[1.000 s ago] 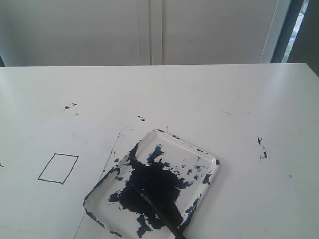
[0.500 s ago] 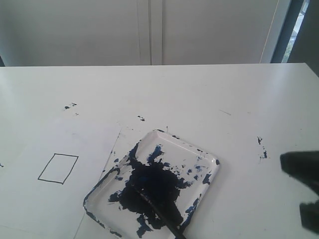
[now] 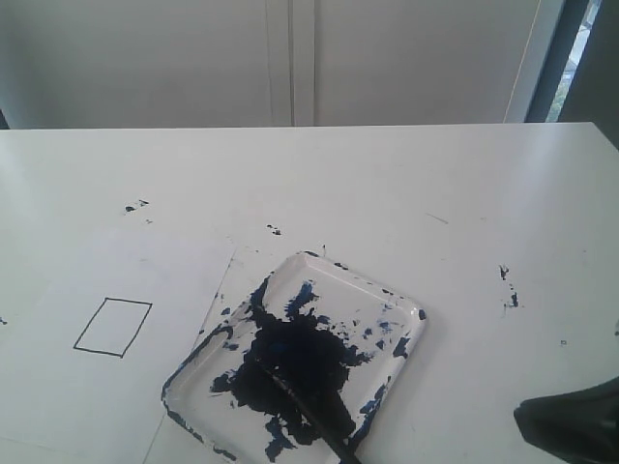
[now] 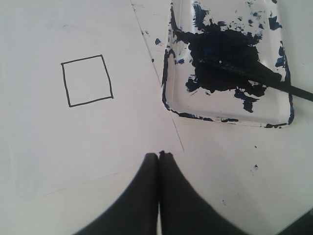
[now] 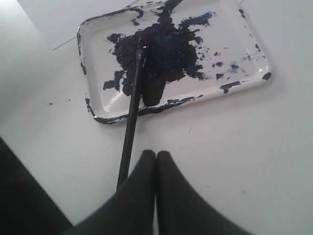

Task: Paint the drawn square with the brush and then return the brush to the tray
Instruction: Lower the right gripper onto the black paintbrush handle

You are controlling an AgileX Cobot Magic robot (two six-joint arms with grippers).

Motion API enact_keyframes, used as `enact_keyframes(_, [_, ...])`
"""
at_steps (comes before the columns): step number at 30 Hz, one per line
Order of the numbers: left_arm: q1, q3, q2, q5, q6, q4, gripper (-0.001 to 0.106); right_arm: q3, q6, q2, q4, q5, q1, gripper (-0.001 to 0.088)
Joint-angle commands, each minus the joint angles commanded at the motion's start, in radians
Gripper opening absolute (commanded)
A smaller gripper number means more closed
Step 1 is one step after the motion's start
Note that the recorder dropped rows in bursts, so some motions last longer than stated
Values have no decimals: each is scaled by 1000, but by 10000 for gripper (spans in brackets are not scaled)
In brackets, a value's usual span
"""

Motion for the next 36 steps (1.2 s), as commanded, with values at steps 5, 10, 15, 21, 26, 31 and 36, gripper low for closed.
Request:
enact_keyframes(5, [0,0,0,0,0,0,0,67,4,54,12,-174,45,0])
enact_keyframes(10, [0,0,0,0,0,0,0,81,23,161,18,-282,78,0])
enact_keyframes(15, [0,0,0,0,0,0,0,26,27,289,18,-280,107,0])
enact_keyframes(21, [0,0,0,0,0,0,0,-59,58,397,18,-184,117,0])
enact_keyframes(26, [0,0,0,0,0,0,0,-58,58,436,18,-47,124,0])
enact_keyframes(31, [0,0,0,0,0,0,0,-58,63,509,69,-41,226,0])
enact_keyframes(36, [0,0,0,0,0,0,0,-55,61,586,14,-170,299,79])
